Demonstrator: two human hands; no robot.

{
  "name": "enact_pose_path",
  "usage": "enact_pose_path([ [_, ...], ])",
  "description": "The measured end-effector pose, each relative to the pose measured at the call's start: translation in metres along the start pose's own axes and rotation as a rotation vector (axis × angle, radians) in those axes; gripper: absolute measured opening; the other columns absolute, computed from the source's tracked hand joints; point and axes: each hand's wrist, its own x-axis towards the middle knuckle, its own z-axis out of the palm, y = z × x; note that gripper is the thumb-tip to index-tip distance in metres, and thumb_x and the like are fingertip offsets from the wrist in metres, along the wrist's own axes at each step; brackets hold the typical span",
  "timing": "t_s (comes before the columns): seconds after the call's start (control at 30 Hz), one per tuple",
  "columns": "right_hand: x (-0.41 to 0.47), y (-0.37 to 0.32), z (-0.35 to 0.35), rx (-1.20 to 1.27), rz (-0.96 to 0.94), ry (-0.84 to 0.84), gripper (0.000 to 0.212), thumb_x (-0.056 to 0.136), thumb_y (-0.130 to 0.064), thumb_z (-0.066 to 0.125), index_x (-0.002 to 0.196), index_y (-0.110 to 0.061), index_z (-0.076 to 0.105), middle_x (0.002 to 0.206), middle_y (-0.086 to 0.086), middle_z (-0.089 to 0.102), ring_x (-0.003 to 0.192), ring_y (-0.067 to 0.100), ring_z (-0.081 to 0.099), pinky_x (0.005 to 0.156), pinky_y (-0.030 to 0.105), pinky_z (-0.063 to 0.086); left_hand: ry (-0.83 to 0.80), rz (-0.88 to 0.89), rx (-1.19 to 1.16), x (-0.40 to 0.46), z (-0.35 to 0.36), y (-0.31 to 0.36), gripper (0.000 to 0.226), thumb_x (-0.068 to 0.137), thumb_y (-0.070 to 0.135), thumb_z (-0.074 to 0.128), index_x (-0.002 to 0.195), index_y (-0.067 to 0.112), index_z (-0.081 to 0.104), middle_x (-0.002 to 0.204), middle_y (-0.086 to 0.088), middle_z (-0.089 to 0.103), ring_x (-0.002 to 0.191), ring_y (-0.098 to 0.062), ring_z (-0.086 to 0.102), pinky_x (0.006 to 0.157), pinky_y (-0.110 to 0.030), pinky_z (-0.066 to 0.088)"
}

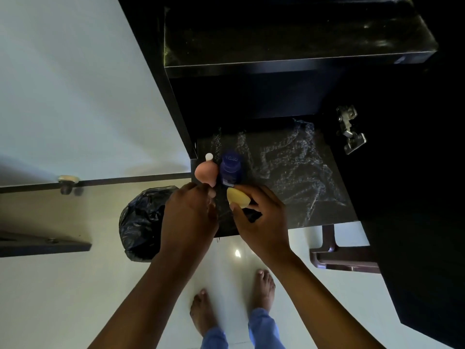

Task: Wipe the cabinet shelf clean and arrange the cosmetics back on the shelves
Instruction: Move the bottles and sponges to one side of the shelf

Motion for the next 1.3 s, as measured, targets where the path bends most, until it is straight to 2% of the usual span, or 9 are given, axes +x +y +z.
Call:
enact_pose_path([
  [0.13,-0.001,0.000,0.005,-0.018,0.020,0.005,0.038,0.088,-0.027,0.076,0.125,-0.029,0.068,0.121,-0.010,0.071,0.106,0.004,0.068,0.090,0.015,0.056,0.027,0.020,-0.032,0.002,0.007,-0.004,0.020,0.079,0.000,0.077,0.092,0.015,0.079,0.081,-0.001,0.076,0.062,-0.003,0.044,0.063,-0.004,0.021],
  [0.4,-0.002,0.004,0.013,-0.061,0.040,0.012,0.043,0.087,-0.024,0.079,0.128,-0.028,0.066,0.123,-0.009,0.071,0.109,0.005,0.068,0.094,0.021,0.058,0.039,0.040,-0.051,0.005,0.014,-0.010,0.015,0.081,0.000,0.076,0.081,0.015,0.074,0.069,0.002,0.068,0.051,0.008,0.031,0.057,-0.007,0.020],
  [0.6,-0.003,0.003,0.016,-0.107,0.077,0.024,0.042,0.085,-0.022,0.081,0.125,-0.026,0.068,0.118,-0.008,0.073,0.104,0.004,0.069,0.091,0.012,0.055,0.052,0.063,-0.080,0.006,0.021,-0.016,0.020,0.086,0.000,0.072,0.075,0.016,0.066,0.063,0.004,0.061,0.049,0.004,0.039,0.053,-0.010,0.025],
  [0.67,-0.002,0.003,0.017,-0.116,0.087,0.030,0.040,0.086,-0.023,0.081,0.124,-0.025,0.069,0.117,-0.007,0.074,0.103,0.004,0.069,0.091,0.010,0.053,0.068,0.063,-0.078,0.007,0.022,-0.018,0.018,0.088,0.002,0.070,0.076,0.015,0.067,0.064,0.003,0.064,0.050,-0.002,0.049,0.050,-0.013,0.033],
  [0.77,-0.002,0.002,0.020,-0.134,0.095,0.034,0.040,0.086,-0.022,0.081,0.123,-0.025,0.069,0.115,-0.007,0.073,0.102,0.004,0.068,0.089,0.001,0.047,0.050,0.046,-0.082,0.008,0.021,-0.019,0.015,0.092,0.006,0.066,0.081,0.015,0.069,0.070,0.000,0.070,0.057,-0.012,0.063,0.056,-0.028,0.055],
  [0.83,-0.002,0.003,0.020,-0.138,0.105,0.033,0.040,0.086,-0.021,0.081,0.123,-0.024,0.069,0.115,-0.007,0.073,0.101,0.003,0.067,0.089,0.000,0.046,0.054,0.048,-0.093,0.008,0.021,-0.019,0.015,0.092,0.006,0.066,0.081,0.015,0.069,0.069,0.000,0.071,0.057,-0.014,0.065,0.058,-0.036,0.060],
  [0.97,-0.004,0.004,0.021,-0.139,0.120,0.028,0.039,0.087,-0.022,0.080,0.124,-0.025,0.068,0.117,-0.007,0.072,0.104,0.006,0.069,0.091,0.014,0.055,0.068,0.028,-0.125,0.008,0.025,-0.024,0.017,0.094,0.009,0.065,0.078,0.016,0.068,0.068,0.000,0.070,0.058,-0.015,0.067,0.059,-0.040,0.061],
  [1.1,-0.004,0.003,0.021,-0.146,0.134,0.016,0.042,0.087,-0.023,0.079,0.126,-0.025,0.067,0.120,-0.006,0.072,0.106,0.006,0.068,0.093,0.018,0.056,0.088,0.019,-0.184,0.006,0.030,-0.029,0.018,0.098,0.019,0.062,0.082,0.018,0.069,0.069,0.002,0.071,0.060,-0.014,0.068,0.062,-0.043,0.061],
  [1.3,-0.004,0.004,0.019,-0.148,0.148,0.010,0.042,0.087,-0.022,0.080,0.127,-0.023,0.066,0.120,-0.004,0.072,0.106,0.008,0.069,0.093,0.030,0.060,0.100,0.010,-0.195,0.003,0.031,-0.025,0.018,0.099,0.018,0.065,0.082,0.015,0.071,0.069,-0.001,0.073,0.059,-0.014,0.067,0.062,-0.038,0.060],
])
